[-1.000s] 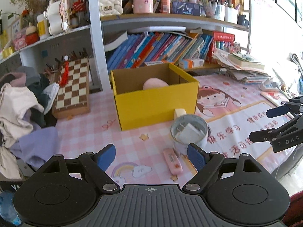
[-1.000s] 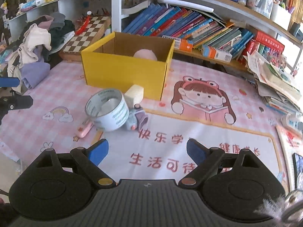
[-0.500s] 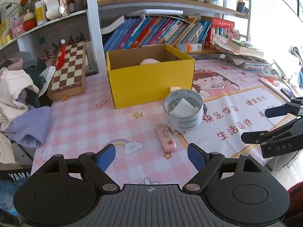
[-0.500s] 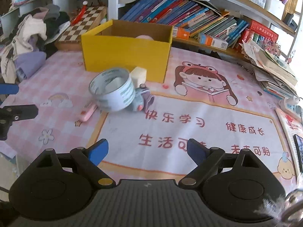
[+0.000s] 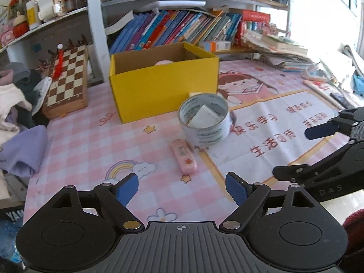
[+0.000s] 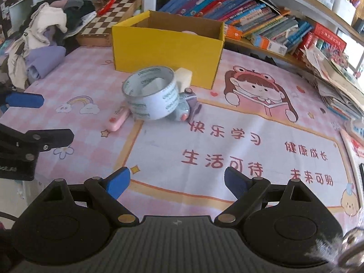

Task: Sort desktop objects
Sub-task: 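Grasp the clear tape roll by its rim with the left gripper, then grasp the white charger plug with the right gripper while the left gripper holds the tape, then carry the tape roll in the left gripper and the charger in the right gripper to the box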

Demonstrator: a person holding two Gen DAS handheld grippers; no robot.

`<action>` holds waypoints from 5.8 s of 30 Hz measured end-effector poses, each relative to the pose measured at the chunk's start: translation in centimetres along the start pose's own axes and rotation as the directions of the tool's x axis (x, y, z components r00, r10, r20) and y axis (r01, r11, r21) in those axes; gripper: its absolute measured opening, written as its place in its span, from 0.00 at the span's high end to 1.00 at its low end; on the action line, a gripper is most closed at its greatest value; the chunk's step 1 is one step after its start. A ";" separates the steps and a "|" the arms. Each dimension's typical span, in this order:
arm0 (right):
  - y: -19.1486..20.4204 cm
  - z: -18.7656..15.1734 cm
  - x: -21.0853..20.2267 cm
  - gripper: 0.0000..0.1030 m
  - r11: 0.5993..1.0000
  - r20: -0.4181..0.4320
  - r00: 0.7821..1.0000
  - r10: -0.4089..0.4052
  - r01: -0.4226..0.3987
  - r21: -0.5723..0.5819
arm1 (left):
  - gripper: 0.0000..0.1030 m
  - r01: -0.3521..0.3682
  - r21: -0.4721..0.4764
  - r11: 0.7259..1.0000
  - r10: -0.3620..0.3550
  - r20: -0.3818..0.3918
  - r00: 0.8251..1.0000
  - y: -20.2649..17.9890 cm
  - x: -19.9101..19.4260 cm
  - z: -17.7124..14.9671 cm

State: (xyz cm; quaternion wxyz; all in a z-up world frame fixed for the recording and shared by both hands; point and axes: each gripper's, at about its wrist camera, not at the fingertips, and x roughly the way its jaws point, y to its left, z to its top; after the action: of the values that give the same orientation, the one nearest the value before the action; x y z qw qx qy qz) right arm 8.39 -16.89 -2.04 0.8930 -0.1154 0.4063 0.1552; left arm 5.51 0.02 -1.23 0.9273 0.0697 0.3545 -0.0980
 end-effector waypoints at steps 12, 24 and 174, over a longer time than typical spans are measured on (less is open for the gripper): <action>-0.9 0.9 0.6 0.19 1.000 0.007 1.000 0.014 -0.014 -0.002 | 0.17 0.012 0.030 0.999 -0.012 -0.001 1.000 -0.7 1.3 1.0; -2.2 2.7 2.2 0.19 1.000 0.004 1.000 0.018 -0.018 -0.023 | 0.17 0.015 0.011 1.000 -0.015 0.003 1.000 -0.4 2.9 2.5; -0.6 6.5 7.6 0.76 0.961 -0.122 0.962 0.245 -0.258 -0.103 | 0.18 -0.052 -0.244 0.968 0.069 0.060 0.996 4.4 1.6 2.8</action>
State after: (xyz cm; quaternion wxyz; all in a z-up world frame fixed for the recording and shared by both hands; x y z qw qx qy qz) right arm 17.82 -13.86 -3.53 0.8344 -0.1234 0.4556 0.2846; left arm 9.50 3.50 -0.01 0.9429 -0.0366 0.3298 -0.0278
